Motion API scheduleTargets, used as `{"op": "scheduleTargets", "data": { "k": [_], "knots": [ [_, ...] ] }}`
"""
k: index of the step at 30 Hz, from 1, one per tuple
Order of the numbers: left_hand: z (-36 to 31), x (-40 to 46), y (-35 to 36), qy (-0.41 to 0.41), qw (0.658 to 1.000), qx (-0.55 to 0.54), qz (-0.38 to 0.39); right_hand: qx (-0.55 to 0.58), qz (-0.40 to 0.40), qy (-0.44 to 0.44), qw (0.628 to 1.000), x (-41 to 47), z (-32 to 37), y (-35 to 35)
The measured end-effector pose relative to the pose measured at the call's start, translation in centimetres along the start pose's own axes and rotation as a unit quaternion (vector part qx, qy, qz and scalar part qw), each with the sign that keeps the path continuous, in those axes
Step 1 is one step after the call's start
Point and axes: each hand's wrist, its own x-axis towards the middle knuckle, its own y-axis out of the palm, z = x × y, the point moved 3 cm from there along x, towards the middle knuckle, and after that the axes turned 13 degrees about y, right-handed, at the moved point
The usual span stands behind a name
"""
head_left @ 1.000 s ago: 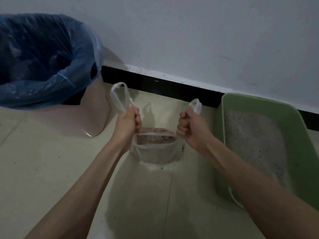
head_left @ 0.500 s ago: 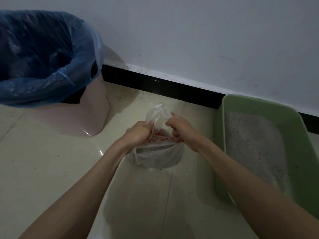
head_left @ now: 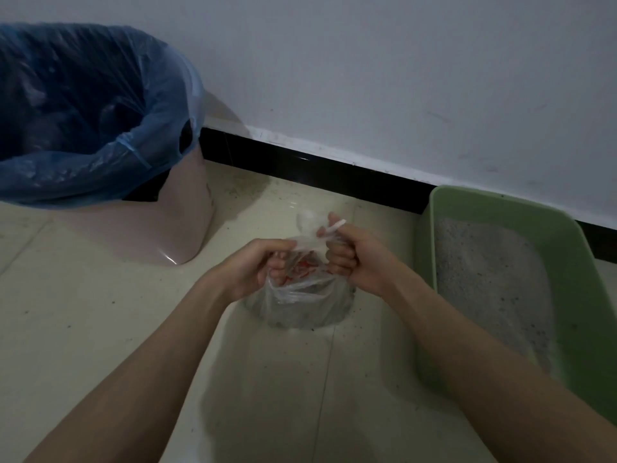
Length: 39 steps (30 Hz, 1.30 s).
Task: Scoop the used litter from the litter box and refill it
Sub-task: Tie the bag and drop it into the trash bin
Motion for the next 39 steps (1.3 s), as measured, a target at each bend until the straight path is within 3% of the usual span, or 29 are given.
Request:
{"op": "scheduleTargets", "data": {
  "k": [2,5,7,10,14,16,19,27,30,31,32,34,35,37,39],
  "knots": [
    [0.1,0.1,-0.6,-0.015,0.998,-0.049,-0.032,-0.183,-0.032,-0.008,0.983,-0.5,0.3,0.3],
    [0.2,0.1,-0.5,-0.022,0.997,-0.069,-0.041,-0.465,-0.146,-0.04,0.872,-0.6,1.1,0.8],
    [0.0,0.1,-0.4,-0.027,0.995,-0.086,-0.046,-0.557,-0.193,-0.059,0.806,-0.1,1.1,1.1],
    [-0.4,0.2,-0.5,-0.02,0.994,-0.09,-0.066,-0.599,-0.28,-0.112,0.742,0.1,0.8,1.3],
    [-0.2,0.1,-0.7,-0.03,0.994,-0.076,-0.07,-0.607,-0.324,-0.164,0.707,-0.3,1.0,1.2],
    [-0.1,0.1,-0.8,-0.014,0.998,-0.015,-0.065,-0.609,-0.329,-0.181,0.698,-0.3,0.9,1.2],
    [0.0,0.1,-0.9,0.013,0.996,0.066,-0.053,-0.605,-0.331,-0.191,0.698,-0.3,0.7,1.3],
    [0.2,-0.2,-0.2,0.055,0.991,0.123,0.007,-0.581,-0.328,-0.181,0.723,0.1,0.6,1.7],
    [0.1,-0.2,-0.5,0.071,0.977,0.201,0.01,-0.542,-0.306,-0.182,0.761,-0.2,0.8,1.4],
    [0.2,-0.2,-0.8,0.08,0.973,0.217,-0.007,-0.503,-0.296,-0.174,0.793,-0.2,0.9,1.2],
    [0.2,-0.1,-1.1,0.088,0.972,0.218,-0.032,-0.427,-0.276,-0.156,0.847,-0.2,0.8,0.7],
    [0.1,-0.1,-1.6,0.102,0.975,0.181,-0.084,-0.136,-0.194,-0.096,0.967,0.0,0.5,0.2],
    [0.2,-0.1,-1.8,0.105,0.977,0.151,-0.104,0.019,-0.144,-0.074,0.987,0.2,0.3,-0.1],
    [0.2,-0.1,-2.3,0.109,0.979,0.091,-0.147,0.226,-0.086,-0.057,0.969,0.3,0.0,-0.5],
    [0.4,-0.1,-3.2,0.102,0.975,0.002,-0.199,0.34,-0.06,-0.056,0.937,0.3,-0.4,-0.6]
  ]
}}
